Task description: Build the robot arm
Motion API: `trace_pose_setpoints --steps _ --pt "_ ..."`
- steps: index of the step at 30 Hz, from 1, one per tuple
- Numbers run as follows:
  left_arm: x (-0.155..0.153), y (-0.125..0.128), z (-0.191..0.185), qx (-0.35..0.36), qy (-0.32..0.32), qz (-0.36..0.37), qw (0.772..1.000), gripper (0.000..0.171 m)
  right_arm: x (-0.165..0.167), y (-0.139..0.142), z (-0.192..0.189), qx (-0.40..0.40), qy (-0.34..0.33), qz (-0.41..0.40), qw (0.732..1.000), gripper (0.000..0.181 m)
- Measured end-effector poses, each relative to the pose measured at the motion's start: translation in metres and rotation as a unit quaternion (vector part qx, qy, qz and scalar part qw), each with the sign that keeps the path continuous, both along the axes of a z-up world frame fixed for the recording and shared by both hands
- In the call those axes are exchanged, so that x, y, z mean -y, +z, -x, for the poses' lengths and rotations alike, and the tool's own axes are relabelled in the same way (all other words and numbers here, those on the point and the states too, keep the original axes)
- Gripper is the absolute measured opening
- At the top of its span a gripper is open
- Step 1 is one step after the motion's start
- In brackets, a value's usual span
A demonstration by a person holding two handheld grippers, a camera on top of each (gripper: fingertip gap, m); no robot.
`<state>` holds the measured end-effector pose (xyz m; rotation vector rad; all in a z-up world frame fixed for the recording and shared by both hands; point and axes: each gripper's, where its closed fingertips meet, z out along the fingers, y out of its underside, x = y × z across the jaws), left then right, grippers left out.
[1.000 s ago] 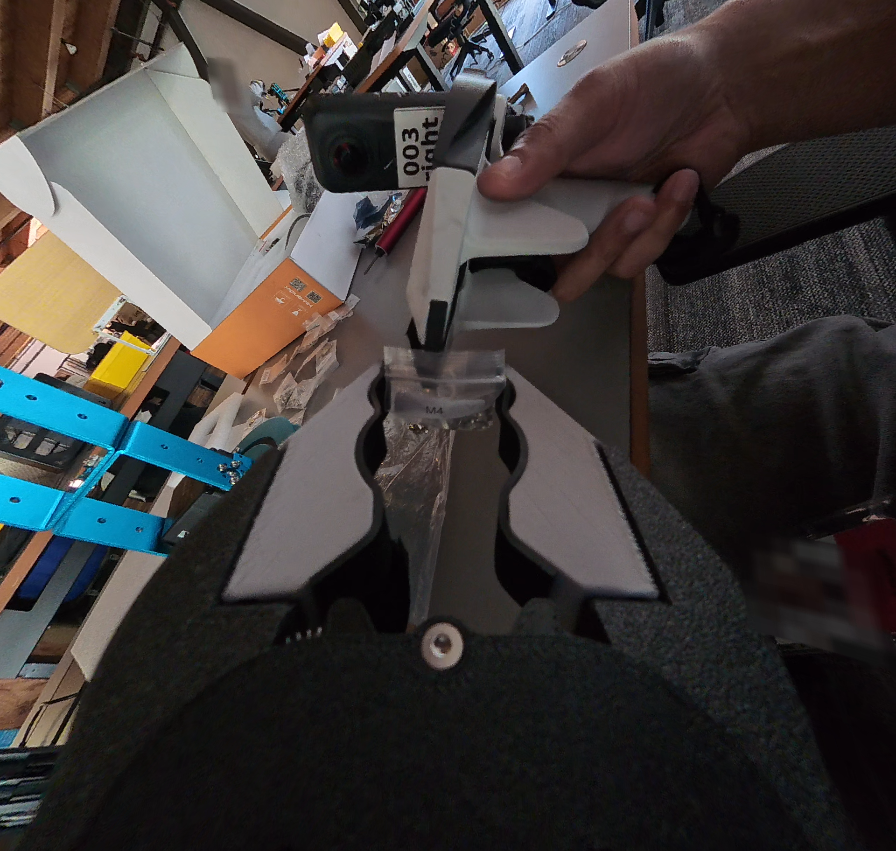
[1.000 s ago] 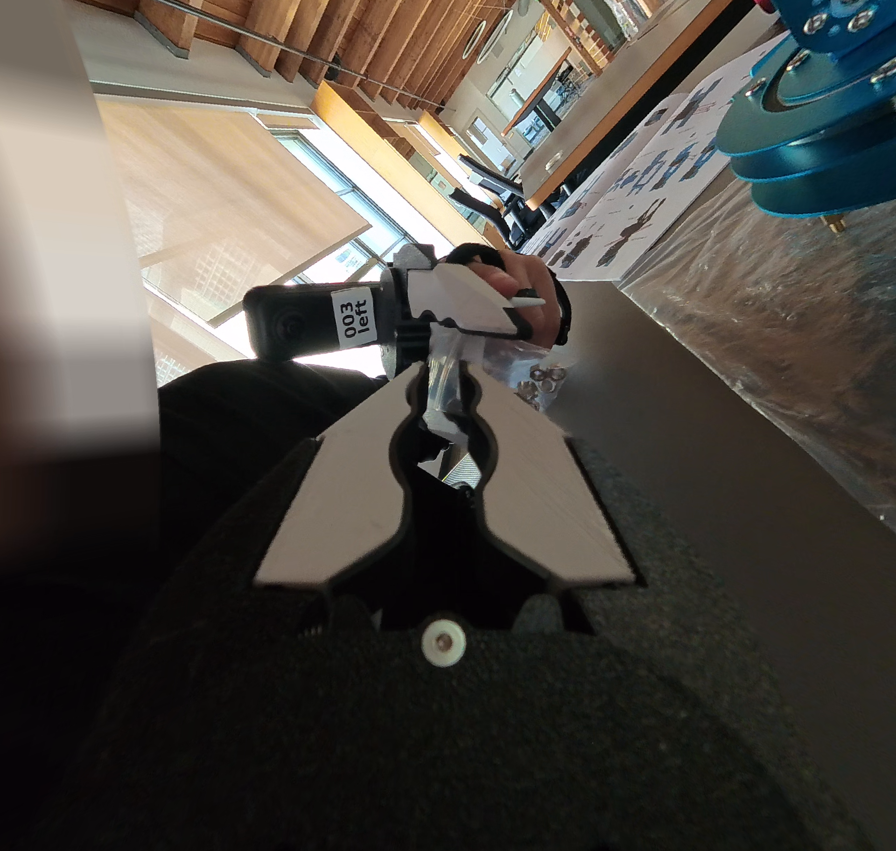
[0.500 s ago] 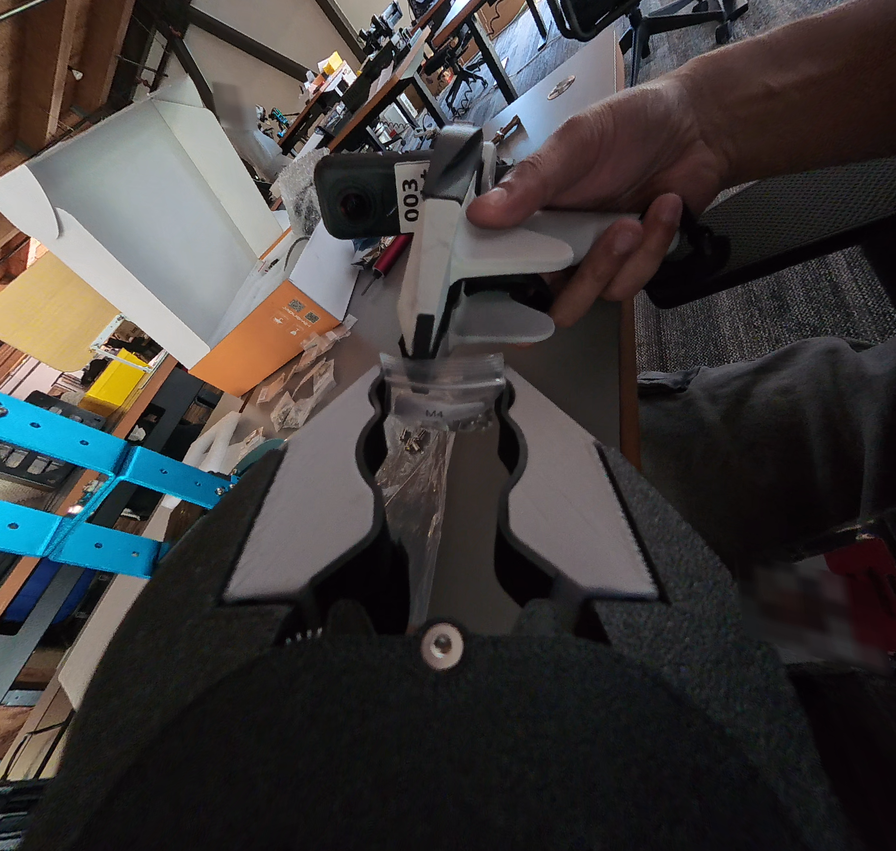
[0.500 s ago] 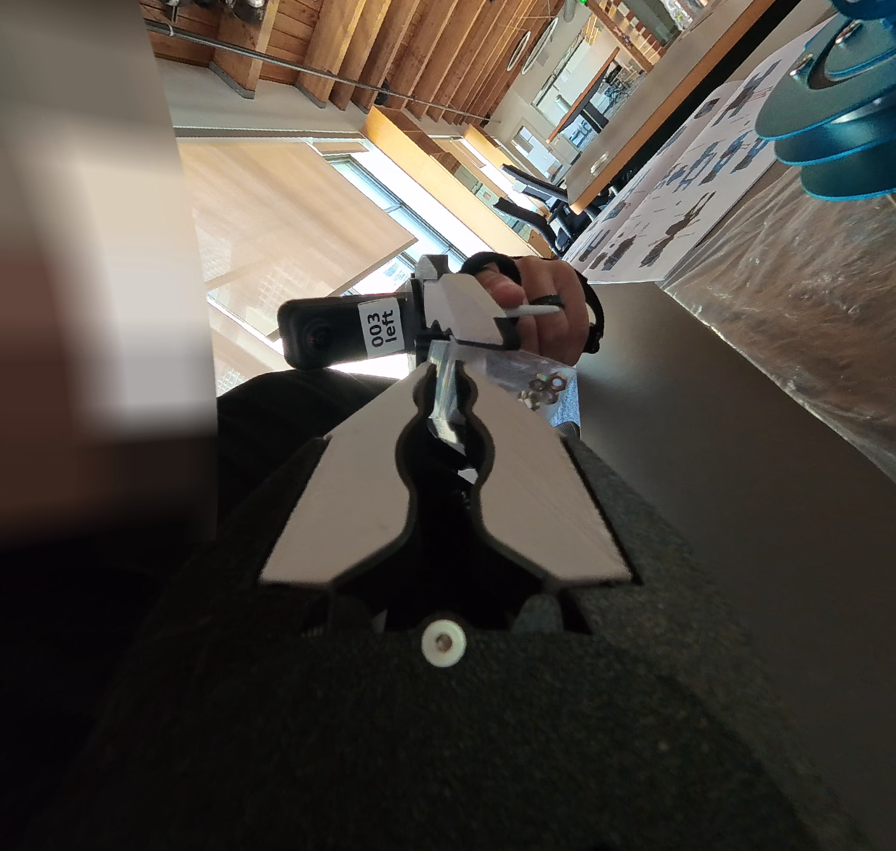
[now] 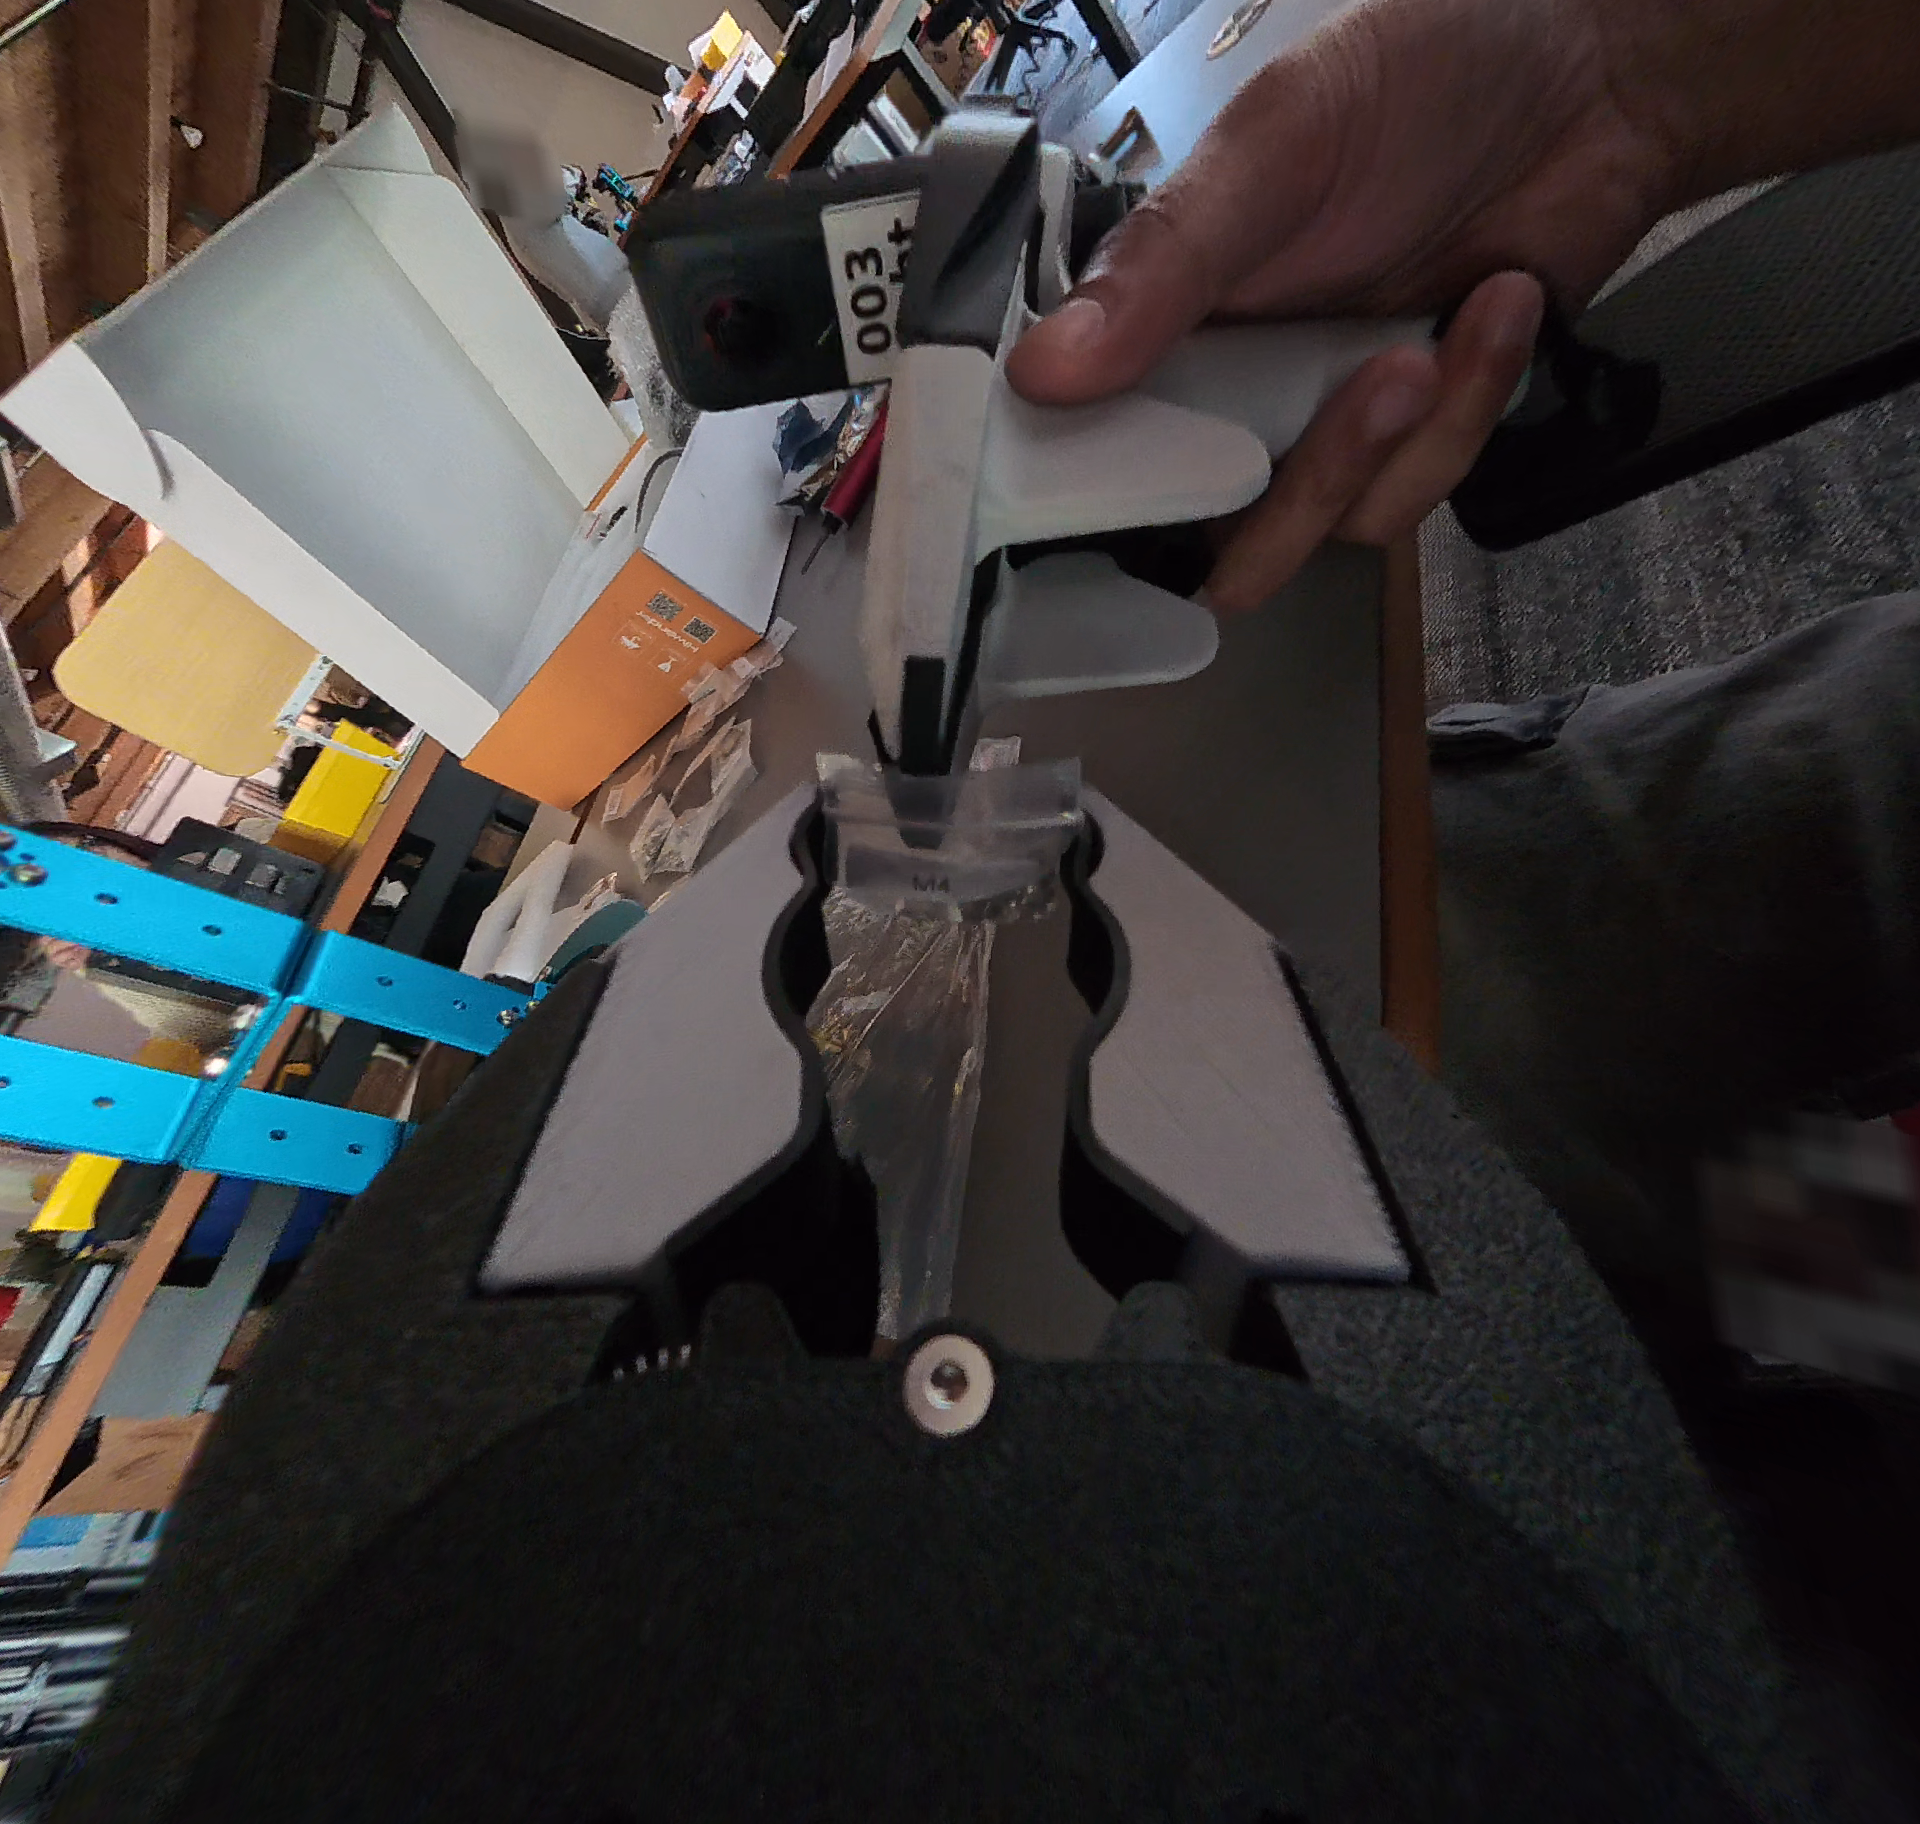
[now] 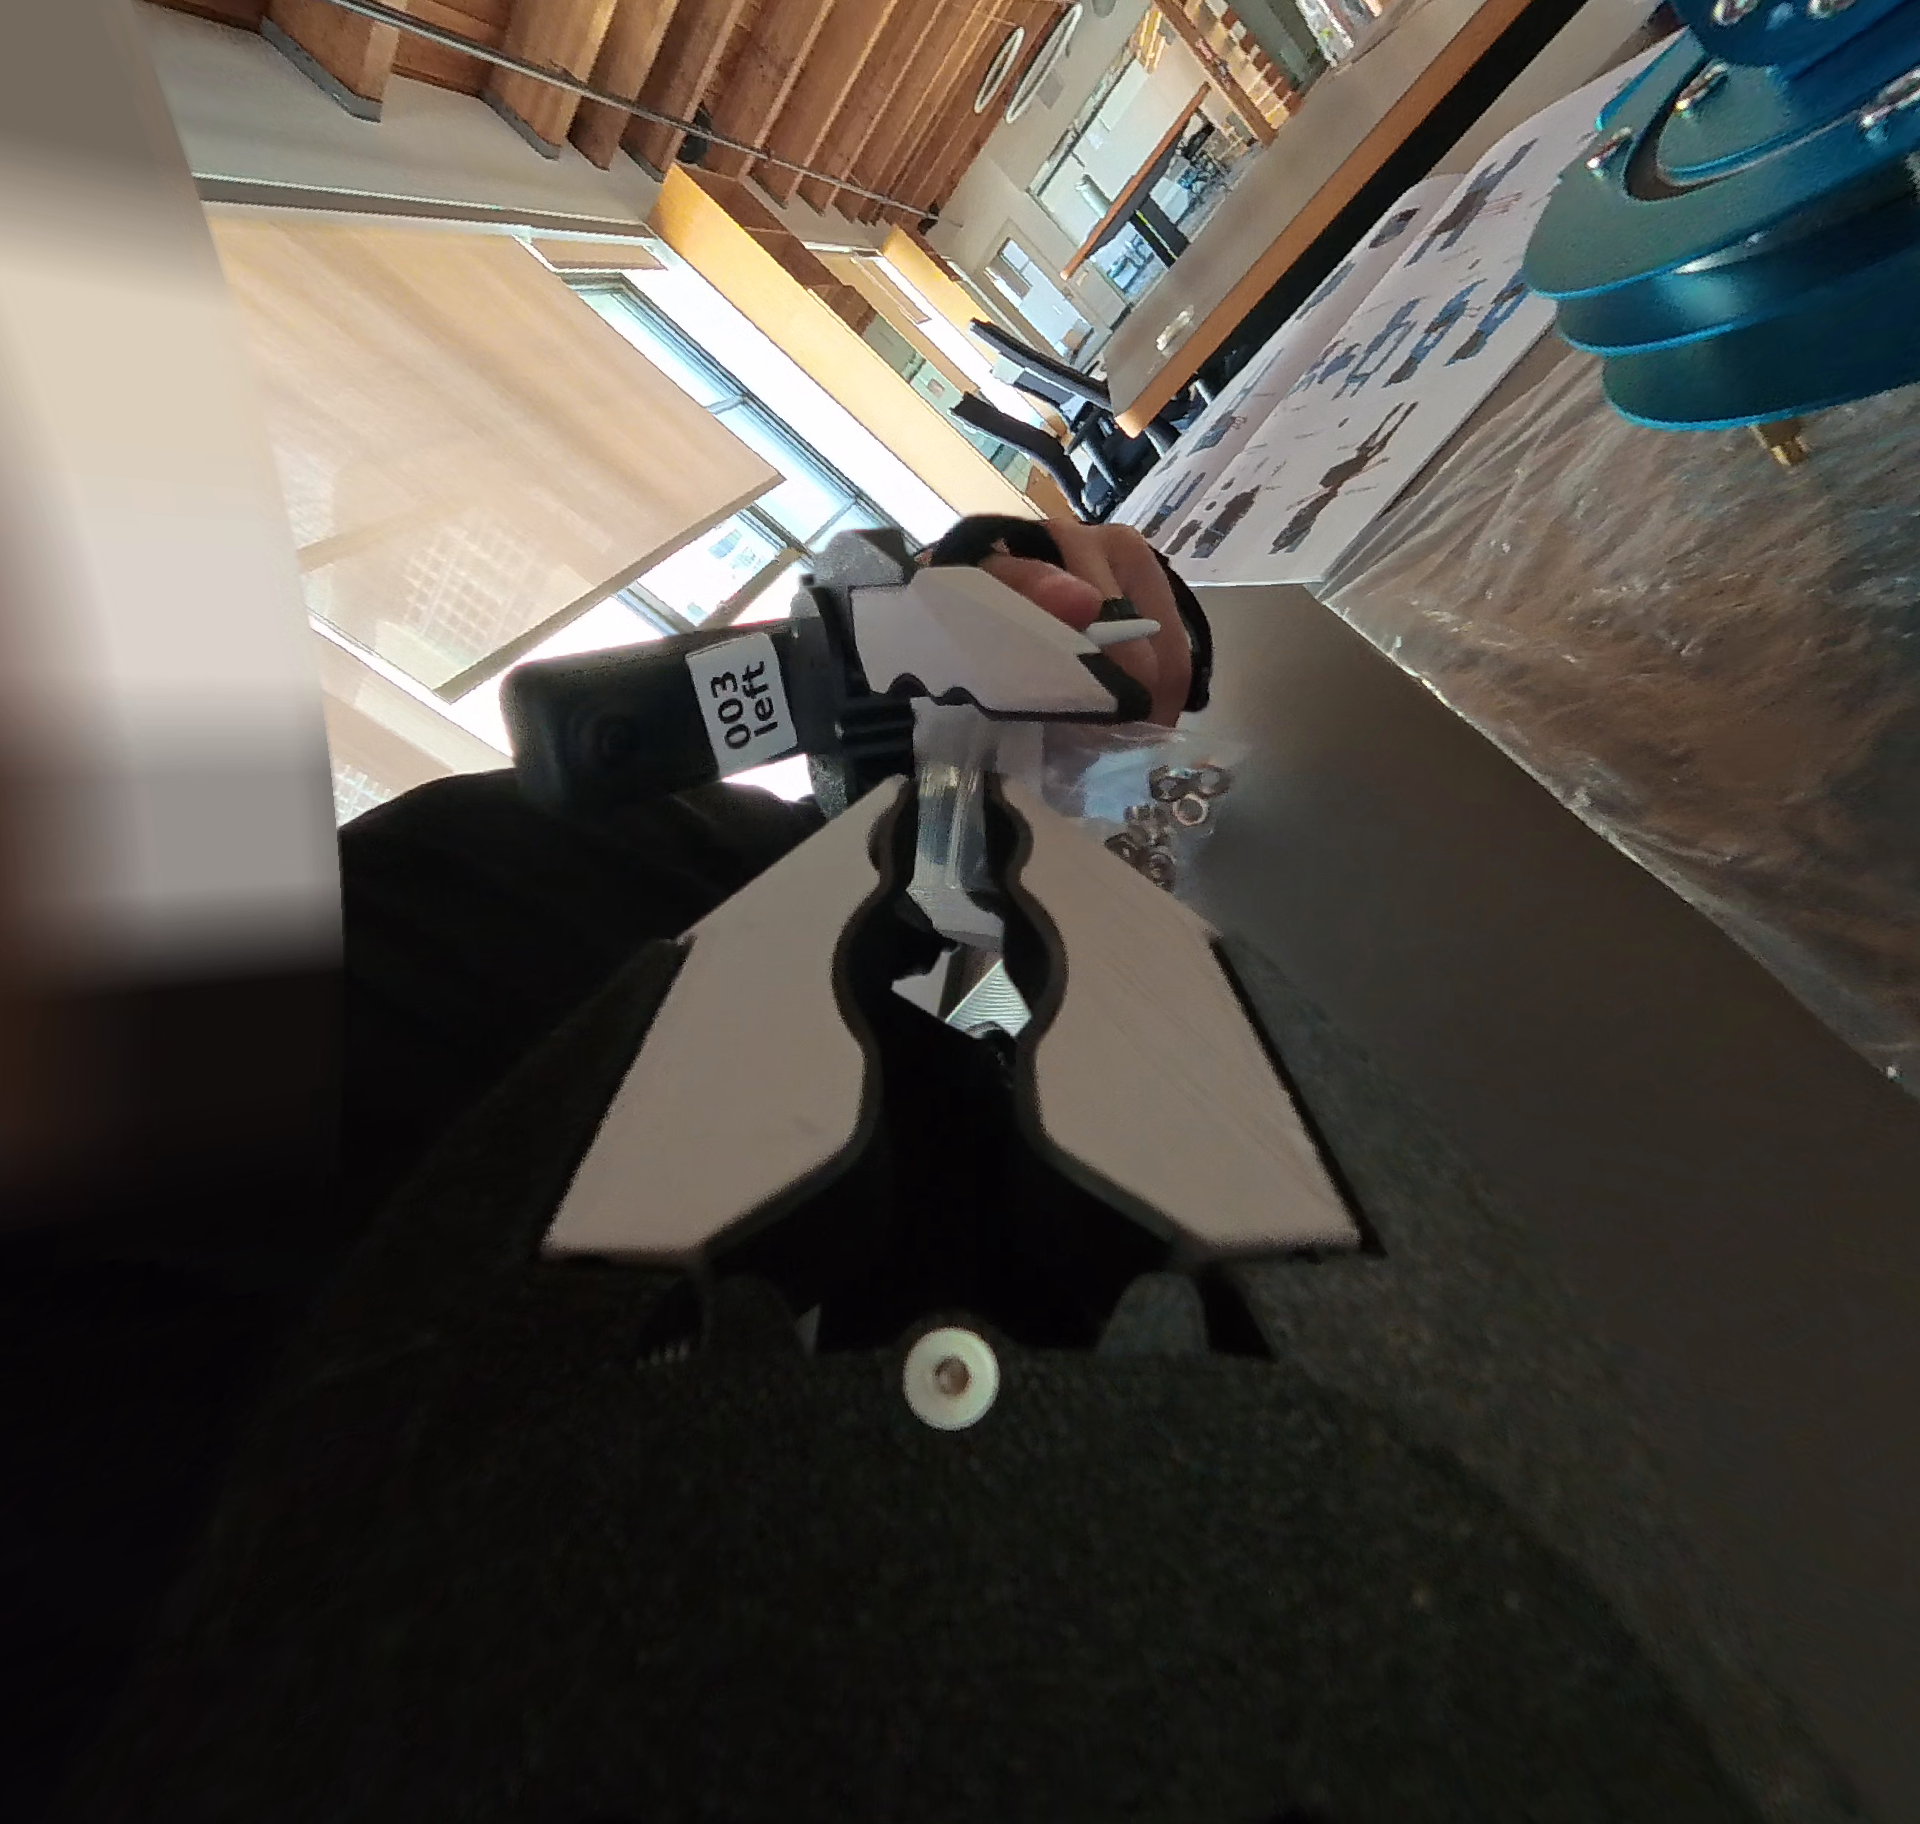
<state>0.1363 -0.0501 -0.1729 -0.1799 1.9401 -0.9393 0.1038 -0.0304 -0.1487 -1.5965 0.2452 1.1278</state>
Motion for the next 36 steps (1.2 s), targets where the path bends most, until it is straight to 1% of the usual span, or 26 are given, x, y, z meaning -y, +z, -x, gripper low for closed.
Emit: trace_pose_setpoints --steps 3,7,12,21,28,30,36 --pt "-0.0025 -0.0021 0.0001 0.002 0.005 -0.012 1.0 0.043 -0.0001 -0.0019 -0.0003 0.005 -0.002 0.005 1.0 0.01" --pt "-0.0012 0.0012 0.0033 0.0 -0.003 -0.004 1.0 0.042 0.0016 0.0014 -0.0012 -0.007 0.002 -0.004 1.0 0.005" --pt "0.002 0.0056 0.0048 0.004 -0.007 0.0 1.0 0.042 0.0025 0.0036 -0.0003 -0.009 0.006 -0.011 1.0 0.007" --pt "0.0016 0.0038 0.0021 0.001 -0.006 -0.001 1.0 0.042 0.0019 0.0032 -0.0026 -0.012 -0.001 -0.009 1.0 0.012" --pt "0.0013 0.001 0.0007 0.0 -0.004 -0.008 1.0 0.042 0.0014 0.0004 -0.0021 0.005 -0.007 -0.003 1.0 0.013" --pt "0.0013 0.0011 0.0008 0.0 -0.004 -0.007 1.0 0.042 0.0031 0.0026 -0.001 0.0 -0.001 -0.01 1.0 0.008" --pt "0.0056 0.0033 0.0026 0.004 -0.009 -0.008 1.0 0.041 0.0028 0.0057 0.0041 -0.016 0.013 -0.017 1.0 0.003"
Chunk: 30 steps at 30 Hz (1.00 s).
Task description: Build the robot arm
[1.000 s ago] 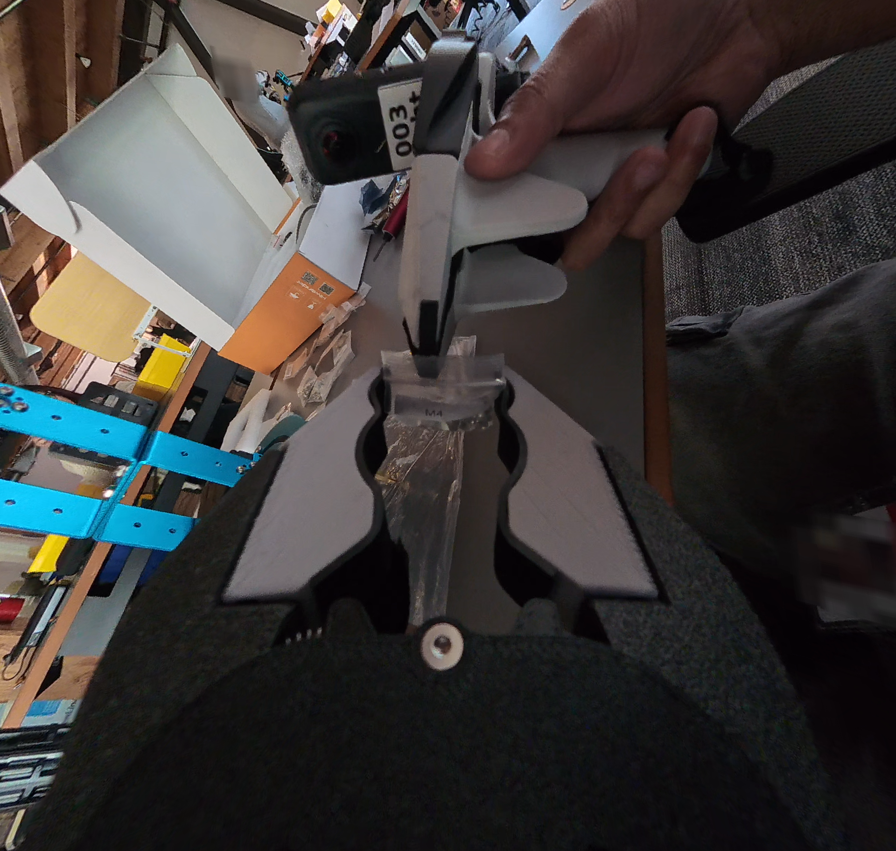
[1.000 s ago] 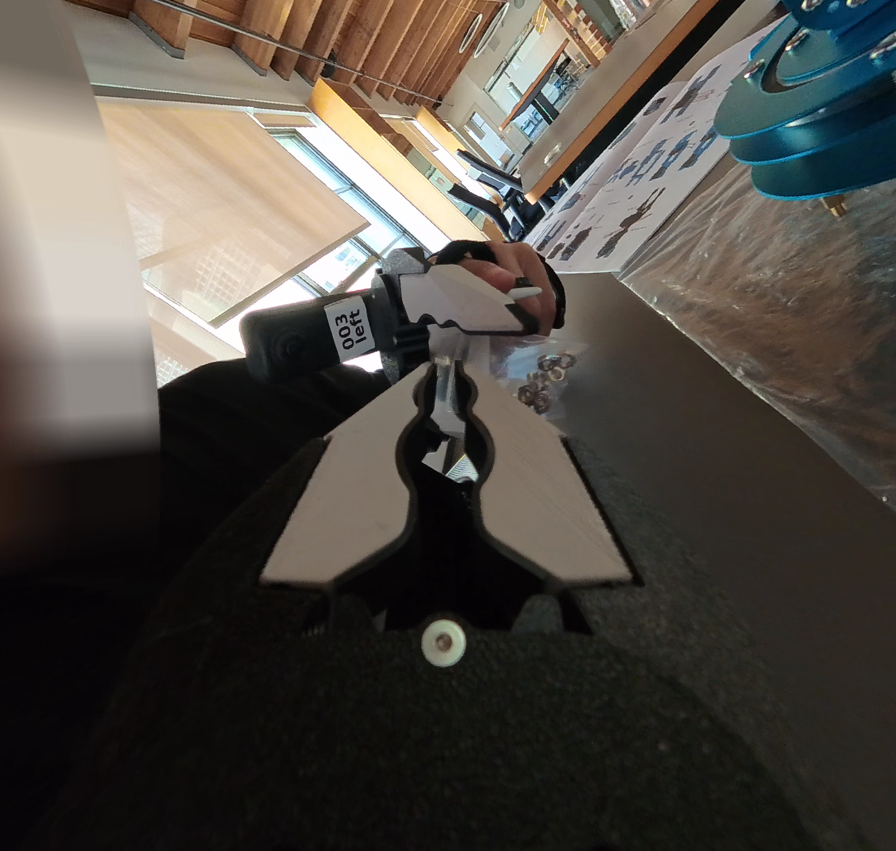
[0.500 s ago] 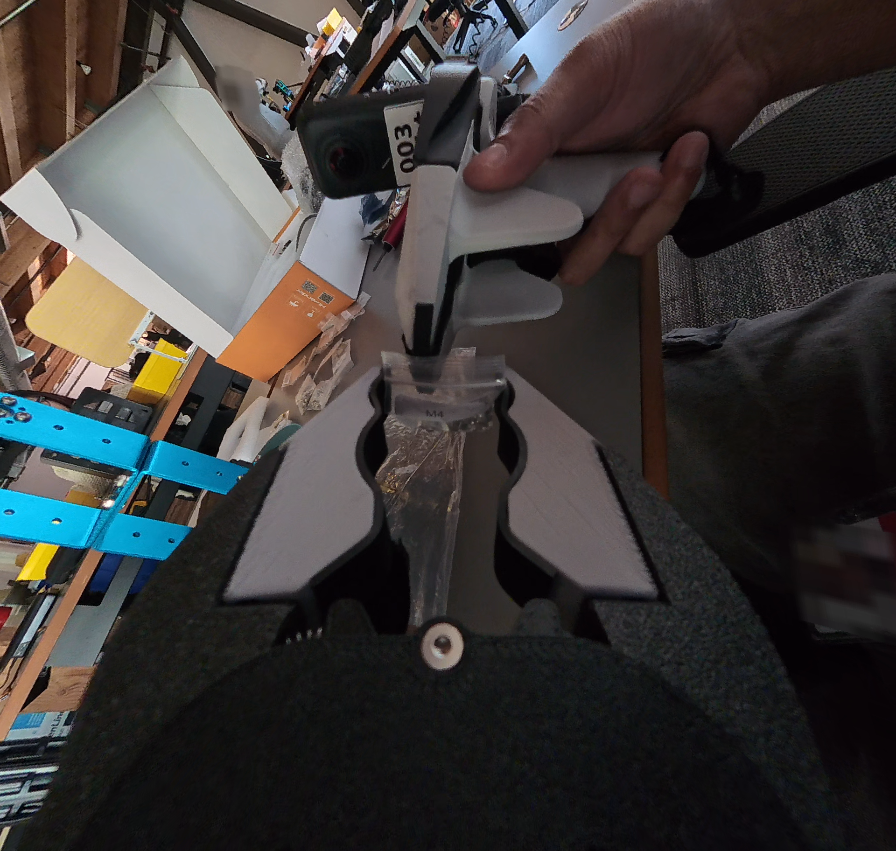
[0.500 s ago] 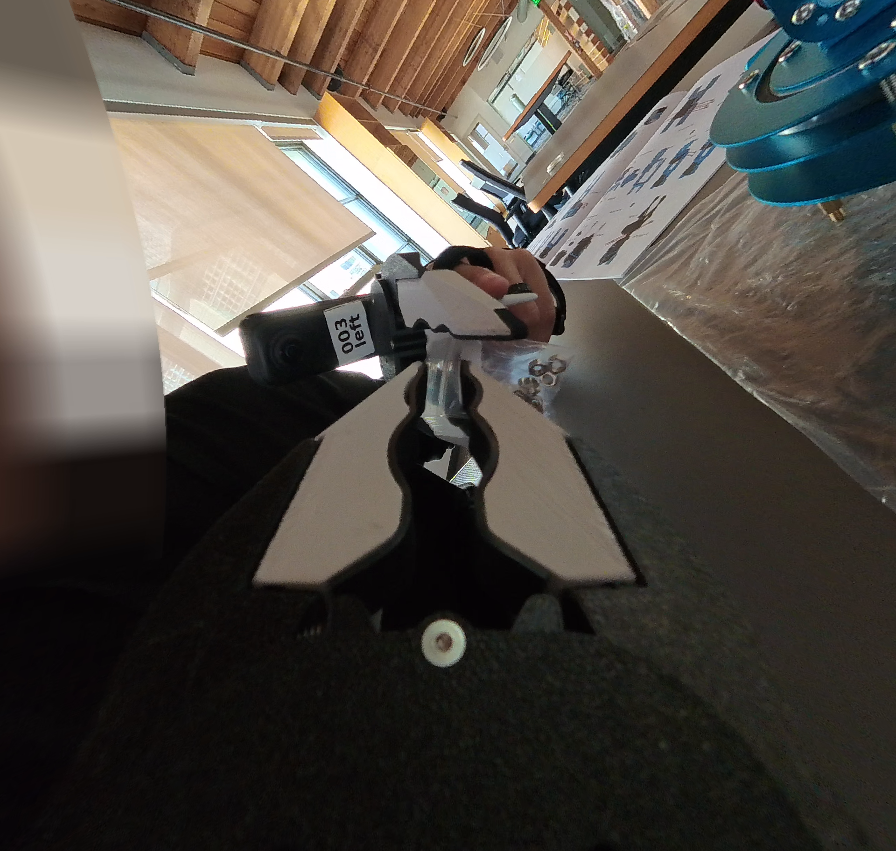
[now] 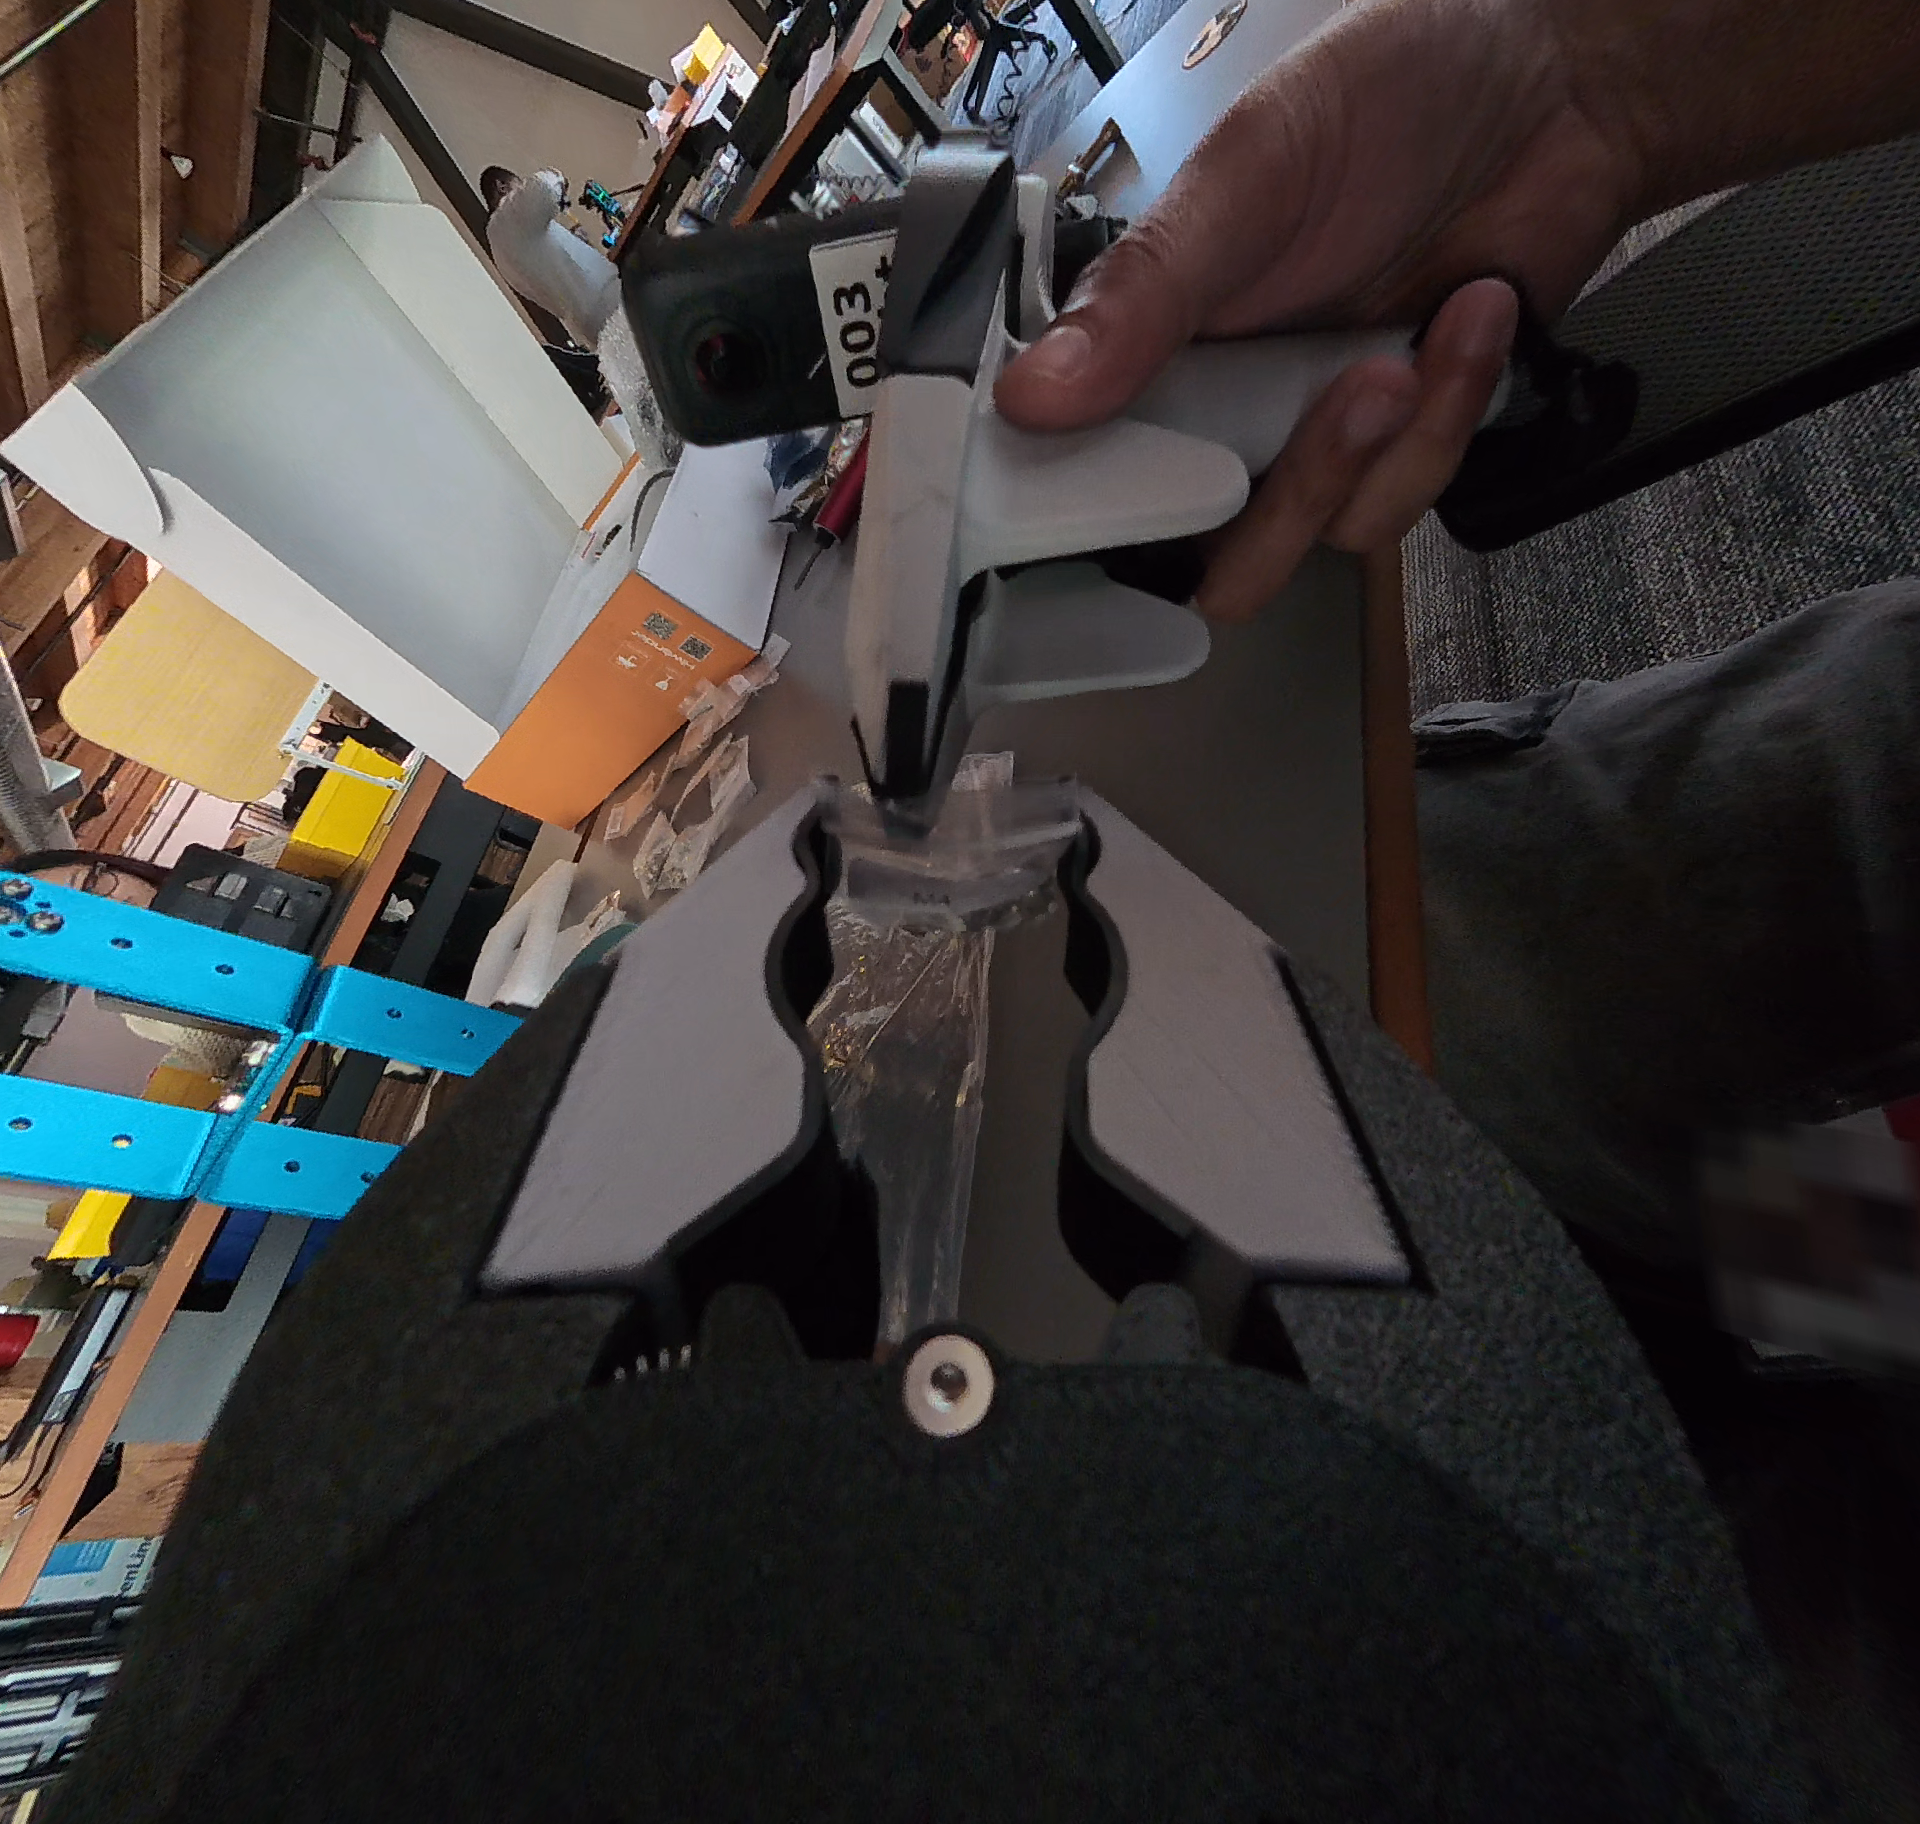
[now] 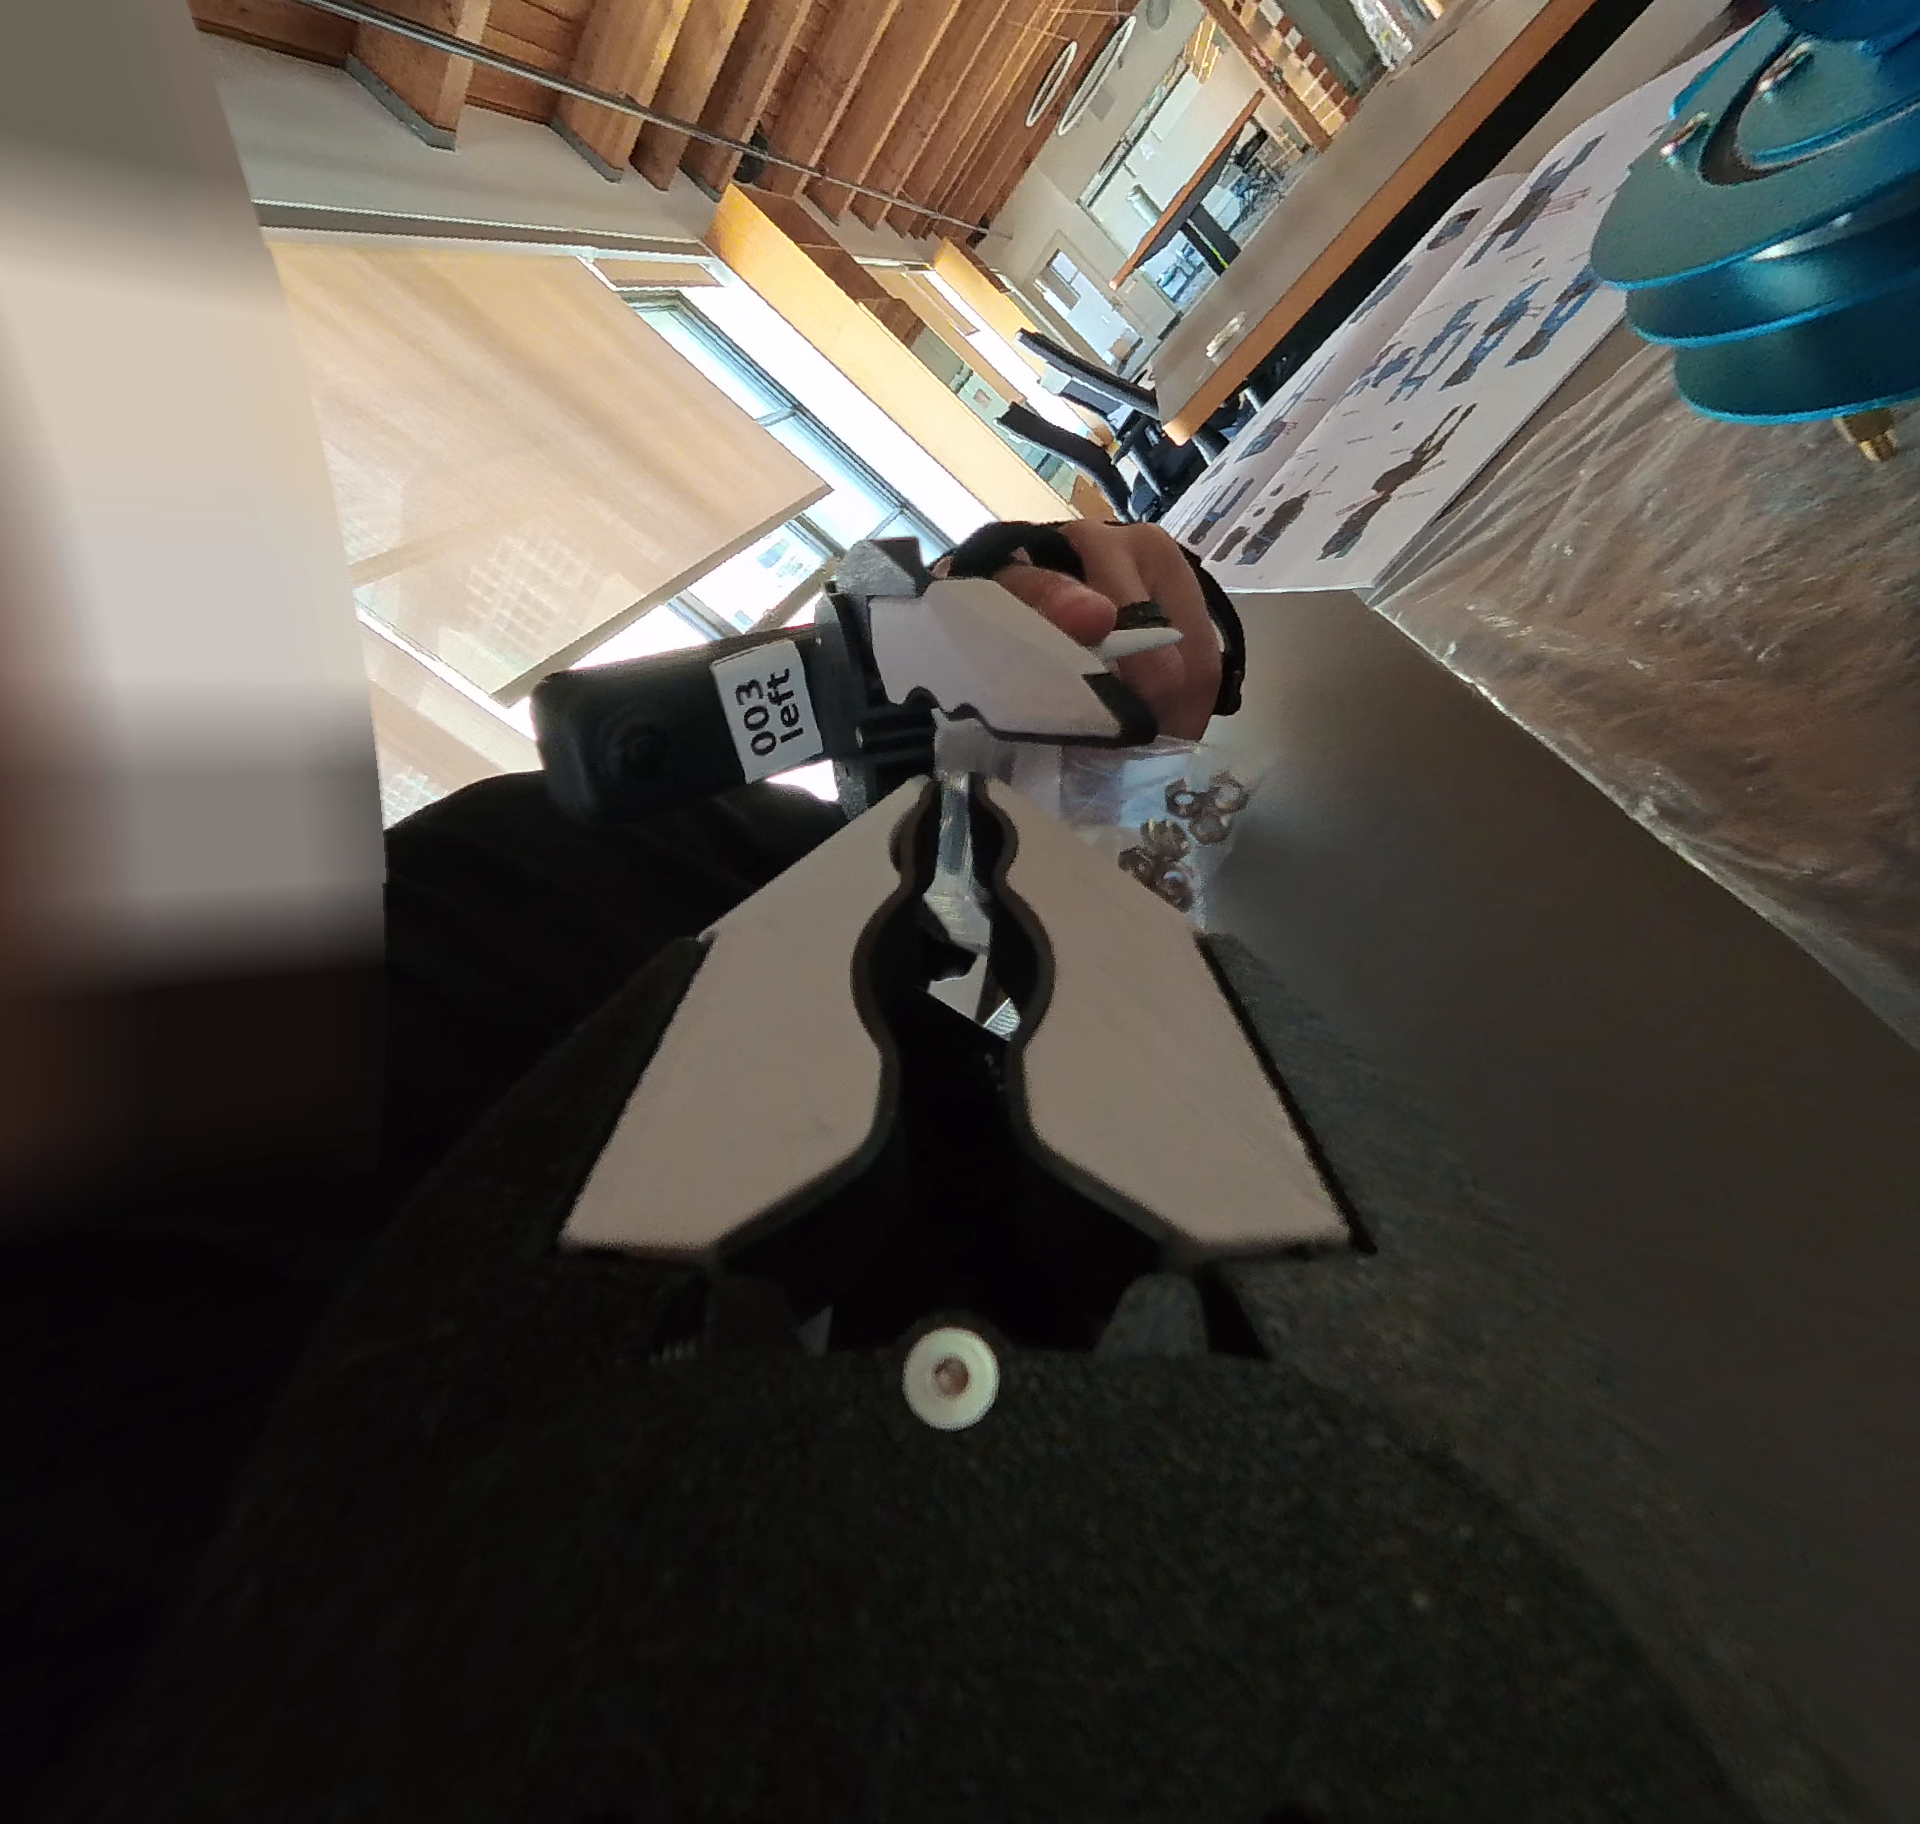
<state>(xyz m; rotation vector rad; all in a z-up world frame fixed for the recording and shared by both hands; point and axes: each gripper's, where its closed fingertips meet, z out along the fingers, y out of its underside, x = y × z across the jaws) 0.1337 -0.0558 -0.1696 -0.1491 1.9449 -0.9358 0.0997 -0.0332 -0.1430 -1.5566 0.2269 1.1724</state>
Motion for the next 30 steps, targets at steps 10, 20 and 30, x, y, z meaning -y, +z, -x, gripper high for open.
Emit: trace_pose_setpoints --steps 10,20,30 --pt "-0.002 -0.007 -0.007 0.002 0.015 -0.018 1.0 0.04 -0.002 -0.006 -0.005 0.032 -0.026 0.015 0.999 0.0" --pt "-0.015 -0.008 -0.013 -0.049 0.059 0.046 0.996 0.041 -0.001 -0.014 -0.019 0.062 -0.059 0.039 0.996 0.0" --pt "-0.012 -0.006 -0.011 -0.011 0.05 0.02 0.998 0.04 -0.01 -0.013 -0.011 0.052 -0.032 0.045 0.997 0.01"
